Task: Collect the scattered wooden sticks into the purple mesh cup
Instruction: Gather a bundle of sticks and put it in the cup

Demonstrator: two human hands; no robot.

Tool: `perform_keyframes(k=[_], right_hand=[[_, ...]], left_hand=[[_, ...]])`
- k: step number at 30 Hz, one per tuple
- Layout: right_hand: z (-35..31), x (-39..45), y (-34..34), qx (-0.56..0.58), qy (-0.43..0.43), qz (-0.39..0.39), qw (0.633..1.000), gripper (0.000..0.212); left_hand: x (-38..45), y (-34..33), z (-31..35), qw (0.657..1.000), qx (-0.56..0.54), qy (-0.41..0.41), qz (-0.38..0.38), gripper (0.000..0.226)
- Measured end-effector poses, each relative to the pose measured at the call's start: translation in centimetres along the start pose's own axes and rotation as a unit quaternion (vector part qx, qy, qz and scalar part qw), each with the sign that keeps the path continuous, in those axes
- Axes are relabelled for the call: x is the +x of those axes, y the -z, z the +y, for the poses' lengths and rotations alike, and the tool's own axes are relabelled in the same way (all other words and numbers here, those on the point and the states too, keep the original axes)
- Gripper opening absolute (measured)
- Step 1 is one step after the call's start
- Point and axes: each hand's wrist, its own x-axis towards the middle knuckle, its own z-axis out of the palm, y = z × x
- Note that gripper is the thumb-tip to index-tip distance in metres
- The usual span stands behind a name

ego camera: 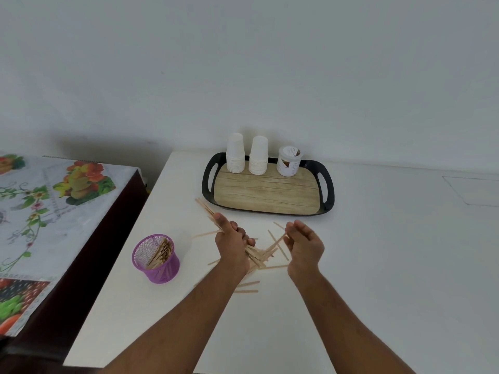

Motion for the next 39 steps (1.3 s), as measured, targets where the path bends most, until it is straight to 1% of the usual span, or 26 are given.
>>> perform_keyframes(k=[1,2,4,6,8,10,15,18,19,20,22,24,26,28,29,30,32,34,36,37,39], right_hand=[[-0.7,0.1,0.0,-0.033,0.041,-0.024,0.998,0.025],[-1.3,0.0,-0.2,-0.07,0.083,-0.065,0.992,0.027],[-2.1,-0.7,-1.0,-0.153,0.149,-0.173,0.962,0.029],[-2.2,-1.7,-2.1,-0.248,0.197,-0.263,0.911,0.024],[-1.6,-2.5,-3.0,-0.348,0.245,-0.305,0.852,0.02],[-1.0,-3.0,-3.6,-0.417,0.278,-0.32,0.804,0.019],[-0.9,-3.3,-4.3,-0.555,0.326,-0.338,0.686,0.023],[-0.6,-3.4,-4.5,-0.611,0.347,-0.333,0.629,0.023],[-0.4,-3.5,-4.4,-0.624,0.362,-0.32,0.614,0.02],[-0.1,-3.6,-4.3,-0.628,0.381,-0.301,0.608,0.017],[0.3,-3.4,-3.9,-0.61,0.427,-0.259,0.616,0.008],[0.4,-3.0,-3.5,-0.586,0.43,-0.235,0.646,0.005],[0.5,-2.7,-2.9,-0.552,0.388,-0.24,0.698,0.004],[0.5,-2.6,-2.1,-0.507,0.342,-0.237,0.755,0.004],[0.6,-2.7,-1.7,-0.475,0.314,-0.231,0.789,0.005],[0.5,-2.7,-1.4,-0.434,0.273,-0.226,0.828,0.009],[0.2,-2.3,-0.7,-0.335,0.157,-0.212,0.905,0.031],[-0.2,-1.8,0.1,-0.233,0.041,-0.185,0.954,0.047],[0.0,-1.3,0.7,-0.142,-0.062,-0.156,0.976,0.057],[0.4,-1.3,0.9,-0.104,-0.107,-0.15,0.977,0.06],[1.2,-2.0,0.7,-0.014,-0.186,-0.158,0.97,0.066]], left_hand=[[0.2,0.3,-0.1,1.0,0.018,0.003,0.003,0.062],[0.3,0.6,-0.3,0.999,0.038,0.006,0.004,0.062],[0.6,0.8,-0.8,0.998,0.064,0.018,0.003,0.062],[0.7,0.9,-1.2,0.997,0.055,0.055,-0.004,0.063],[0.9,1.0,-1.6,0.993,0.019,0.116,-0.025,0.071],[0.9,1.2,-1.8,0.986,-0.015,0.155,-0.056,0.086],[0.5,1.4,-1.9,0.984,-0.056,0.164,-0.045,0.089],[0.6,1.4,-1.9,0.978,-0.083,0.182,-0.061,0.092],[0.6,1.5,-1.9,0.977,-0.083,0.185,-0.062,0.091],[0.6,1.5,-1.9,0.978,-0.078,0.184,-0.06,0.09],[0.7,1.5,-2.0,0.982,-0.059,0.172,-0.049,0.086],[0.8,1.4,-2.0,0.988,-0.034,0.151,-0.023,0.077],[0.7,0.9,-1.8,0.992,-0.006,0.126,-0.013,0.069],[0.2,0.0,-1.5,0.994,0.027,0.1,-0.025,0.065],[-0.1,-0.4,-1.4,0.995,0.04,0.088,-0.029,0.063],[-0.3,-0.8,-1.4,0.996,0.041,0.079,-0.032,0.061],[-0.5,-1.3,-1.2,0.997,0.003,0.07,-0.034,0.057],[-0.4,-1.4,-1.0,0.997,-0.03,0.055,-0.036,0.055],[-0.5,-1.6,-0.9,0.998,-0.03,0.025,-0.043,0.054],[-0.6,-1.7,-1.0,0.999,-0.024,0.009,-0.046,0.053],[-1.1,-2.1,-1.4,0.998,-0.013,-0.013,-0.057,0.05]])
